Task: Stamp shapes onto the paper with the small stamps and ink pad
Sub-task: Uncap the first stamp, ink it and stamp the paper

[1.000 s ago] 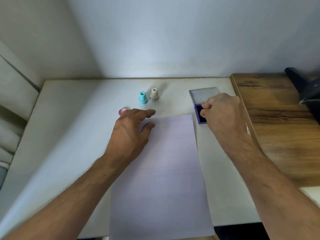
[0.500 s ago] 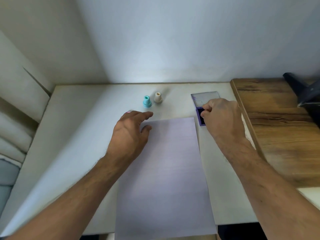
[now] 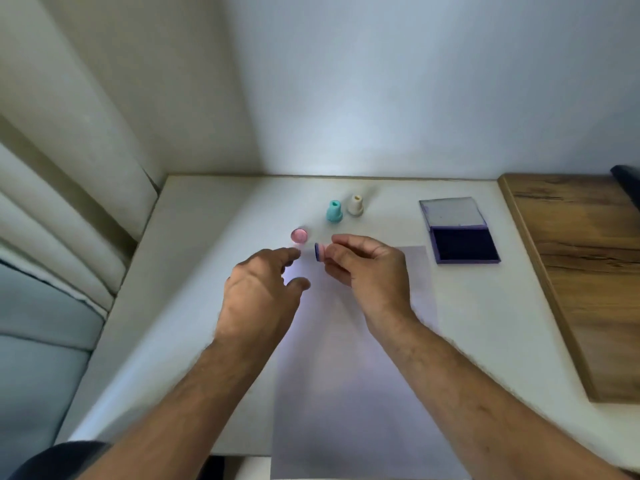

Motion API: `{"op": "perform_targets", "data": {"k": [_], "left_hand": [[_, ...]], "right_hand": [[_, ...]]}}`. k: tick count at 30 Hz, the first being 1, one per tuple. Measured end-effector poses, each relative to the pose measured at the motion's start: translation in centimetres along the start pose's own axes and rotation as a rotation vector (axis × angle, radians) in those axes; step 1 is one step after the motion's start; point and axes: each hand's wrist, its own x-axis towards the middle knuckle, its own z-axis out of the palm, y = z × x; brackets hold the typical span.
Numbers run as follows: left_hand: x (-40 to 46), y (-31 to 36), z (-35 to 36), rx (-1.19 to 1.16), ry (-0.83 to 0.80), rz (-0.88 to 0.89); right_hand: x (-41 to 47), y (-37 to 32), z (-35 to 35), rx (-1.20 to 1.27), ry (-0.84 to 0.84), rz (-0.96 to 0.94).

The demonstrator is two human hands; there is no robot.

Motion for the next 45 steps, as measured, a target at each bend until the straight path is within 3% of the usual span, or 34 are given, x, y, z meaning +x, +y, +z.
{"op": "perform_targets", "data": {"k": [5,15,26,45], "left_hand": [[2.5,-0.7,0.1,0.079,-0.075,-0.066],[4.1,-2.1,-0.1,-0.031,-0.151,-0.093],[4.3,-3.1,0.3,-0.101,-0.127,-0.077],[4.7,-3.5,0.3,-0.117,-0.167,-0.090]], "right_hand": [[0.6,0.1,2.8,-0.168,0.084,-0.177],[0.9,2.6,4.9,-0.463,0.120,-0.462],[1.2,3.7,5.5,-0.646,0.121,-0.614],[1.2,4.0,5.8,-0.754,0.096,-0.643]]}}
